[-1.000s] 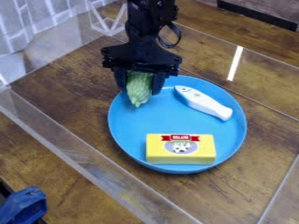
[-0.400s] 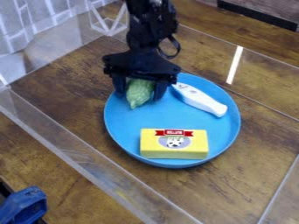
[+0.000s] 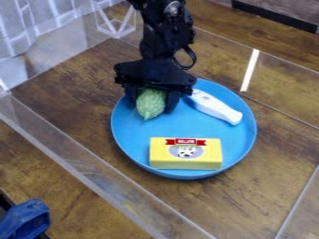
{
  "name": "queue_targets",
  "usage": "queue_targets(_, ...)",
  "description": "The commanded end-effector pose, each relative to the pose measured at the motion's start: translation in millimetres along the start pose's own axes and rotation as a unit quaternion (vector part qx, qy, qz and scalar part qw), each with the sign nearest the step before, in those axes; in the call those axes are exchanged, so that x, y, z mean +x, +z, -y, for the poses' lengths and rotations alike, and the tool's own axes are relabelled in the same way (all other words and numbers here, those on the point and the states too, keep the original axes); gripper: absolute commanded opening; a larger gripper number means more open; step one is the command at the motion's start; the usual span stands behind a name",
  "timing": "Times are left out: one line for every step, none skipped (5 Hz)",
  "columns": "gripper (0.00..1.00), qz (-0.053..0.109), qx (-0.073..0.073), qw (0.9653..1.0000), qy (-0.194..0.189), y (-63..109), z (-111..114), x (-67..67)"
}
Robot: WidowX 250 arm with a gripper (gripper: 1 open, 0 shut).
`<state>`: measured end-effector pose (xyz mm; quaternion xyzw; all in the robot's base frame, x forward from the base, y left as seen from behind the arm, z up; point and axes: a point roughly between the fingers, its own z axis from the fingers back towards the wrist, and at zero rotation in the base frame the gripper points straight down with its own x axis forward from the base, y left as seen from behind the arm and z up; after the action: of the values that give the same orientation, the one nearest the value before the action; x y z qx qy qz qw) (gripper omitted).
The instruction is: Remove the green object from inside the blue tray and put it on the table
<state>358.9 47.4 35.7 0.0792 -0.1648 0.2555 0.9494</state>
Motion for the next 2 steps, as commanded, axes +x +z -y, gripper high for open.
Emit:
queue_targets(0.00, 0.022, -0.010, 0.9997, -0.002, 25.1, -2, 11.9)
queue_targets(0.00, 0.025, -0.010, 0.9996, -0.005, 37.8, -6, 16.6)
